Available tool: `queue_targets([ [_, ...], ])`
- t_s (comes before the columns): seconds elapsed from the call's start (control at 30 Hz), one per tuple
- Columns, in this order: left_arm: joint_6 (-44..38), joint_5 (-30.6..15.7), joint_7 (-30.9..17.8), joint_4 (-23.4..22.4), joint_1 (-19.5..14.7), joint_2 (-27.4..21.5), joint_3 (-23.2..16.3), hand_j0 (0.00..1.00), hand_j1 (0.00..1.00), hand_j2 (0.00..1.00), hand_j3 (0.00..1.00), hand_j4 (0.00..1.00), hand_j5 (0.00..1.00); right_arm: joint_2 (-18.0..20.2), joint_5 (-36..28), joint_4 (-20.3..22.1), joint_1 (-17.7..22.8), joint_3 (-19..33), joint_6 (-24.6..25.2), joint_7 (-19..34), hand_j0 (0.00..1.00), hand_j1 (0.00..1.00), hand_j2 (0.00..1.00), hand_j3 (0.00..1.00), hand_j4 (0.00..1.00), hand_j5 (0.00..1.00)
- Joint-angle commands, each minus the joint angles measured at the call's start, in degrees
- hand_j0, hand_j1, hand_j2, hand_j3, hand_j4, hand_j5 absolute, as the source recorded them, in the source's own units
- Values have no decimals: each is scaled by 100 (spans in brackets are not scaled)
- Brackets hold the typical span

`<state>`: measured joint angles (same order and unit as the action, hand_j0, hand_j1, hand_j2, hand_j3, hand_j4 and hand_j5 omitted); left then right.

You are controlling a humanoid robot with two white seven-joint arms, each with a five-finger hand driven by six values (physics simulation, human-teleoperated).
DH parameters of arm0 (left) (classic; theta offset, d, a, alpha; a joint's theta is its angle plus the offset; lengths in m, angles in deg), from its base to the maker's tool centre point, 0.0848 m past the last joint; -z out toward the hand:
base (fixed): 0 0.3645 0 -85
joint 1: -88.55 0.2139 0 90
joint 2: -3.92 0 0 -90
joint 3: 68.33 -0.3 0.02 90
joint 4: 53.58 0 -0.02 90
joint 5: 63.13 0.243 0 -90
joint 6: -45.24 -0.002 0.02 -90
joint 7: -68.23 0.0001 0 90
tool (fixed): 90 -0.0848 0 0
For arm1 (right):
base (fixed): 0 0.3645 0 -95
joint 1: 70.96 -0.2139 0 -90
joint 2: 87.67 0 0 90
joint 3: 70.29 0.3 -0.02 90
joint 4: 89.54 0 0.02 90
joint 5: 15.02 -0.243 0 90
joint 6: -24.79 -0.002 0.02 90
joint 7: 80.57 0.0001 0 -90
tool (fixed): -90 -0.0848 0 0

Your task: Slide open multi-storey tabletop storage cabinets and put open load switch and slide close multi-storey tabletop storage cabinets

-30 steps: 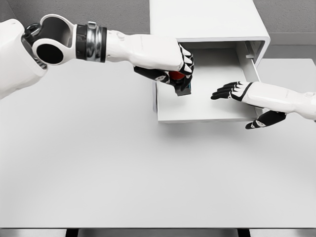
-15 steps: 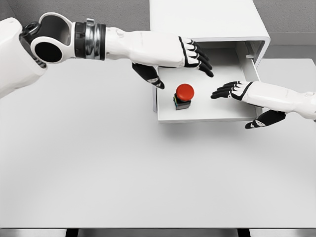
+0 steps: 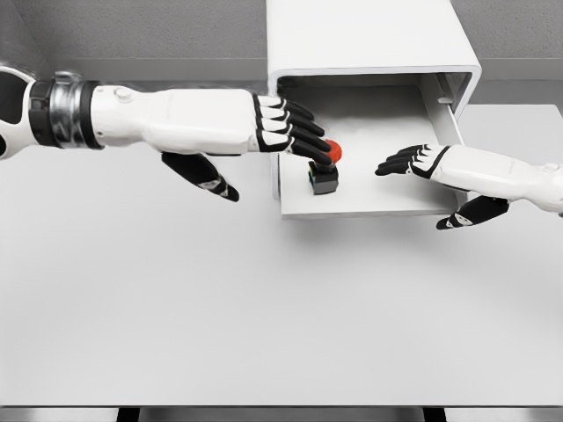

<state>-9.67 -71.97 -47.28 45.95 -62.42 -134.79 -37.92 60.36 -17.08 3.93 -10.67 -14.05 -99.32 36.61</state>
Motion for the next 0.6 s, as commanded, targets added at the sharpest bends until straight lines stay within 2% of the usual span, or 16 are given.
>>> queue_targets([
  [0.0, -10, -206, 2, 110, 102, -463, 852, 100, 100, 100, 100, 100, 100, 6, 373, -31, 0, -35, -89, -3, 100, 100, 100, 100, 100, 100],
  [0.03, -10, -267, 2, 101, 551, -657, 1231, 100, 100, 100, 100, 100, 100, -3, 373, -31, 0, -35, -89, -3, 100, 100, 100, 100, 100, 100],
  [0.07, -10, -276, 2, 84, 735, -832, 1363, 100, 100, 100, 100, 100, 100, -38, 373, -22, -9, -26, -89, -11, 100, 100, 100, 100, 100, 100],
  [0.13, -10, -346, 2, 40, 946, -1131, 1372, 100, 100, 100, 100, 100, 100, -91, 373, -5, 0, -35, -89, -11, 100, 100, 100, 100, 100, 100],
  [0.23, -10, -469, 2, -74, 1096, -1158, 1407, 100, 100, 100, 100, 100, 100, -100, 373, -5, 0, -35, -89, -11, 100, 100, 100, 100, 100, 100],
  [0.4, -10, -443, -25, -347, 1984, -1140, 1802, 100, 100, 100, 100, 100, 100, -196, 381, -5, -9, -17, -89, 6, 100, 100, 100, 100, 100, 100],
  [0.47, -10, -390, -69, -549, 2133, -1149, 1802, 100, 100, 100, 100, 100, 100, -231, 381, -5, -17, -17, -89, 15, 100, 100, 100, 100, 100, 100],
  [0.53, -10, -382, -69, -611, 2142, -1132, 1794, 100, 100, 100, 100, 100, 100, -310, 390, -13, -17, -26, -89, 50, 100, 100, 100, 100, 100, 100],
  [0.57, -10, -382, -69, -777, 2274, -1132, 1802, 100, 100, 100, 100, 100, 100, -319, 399, -13, -44, -26, -89, 50, 100, 100, 100, 100, 100, 100],
])
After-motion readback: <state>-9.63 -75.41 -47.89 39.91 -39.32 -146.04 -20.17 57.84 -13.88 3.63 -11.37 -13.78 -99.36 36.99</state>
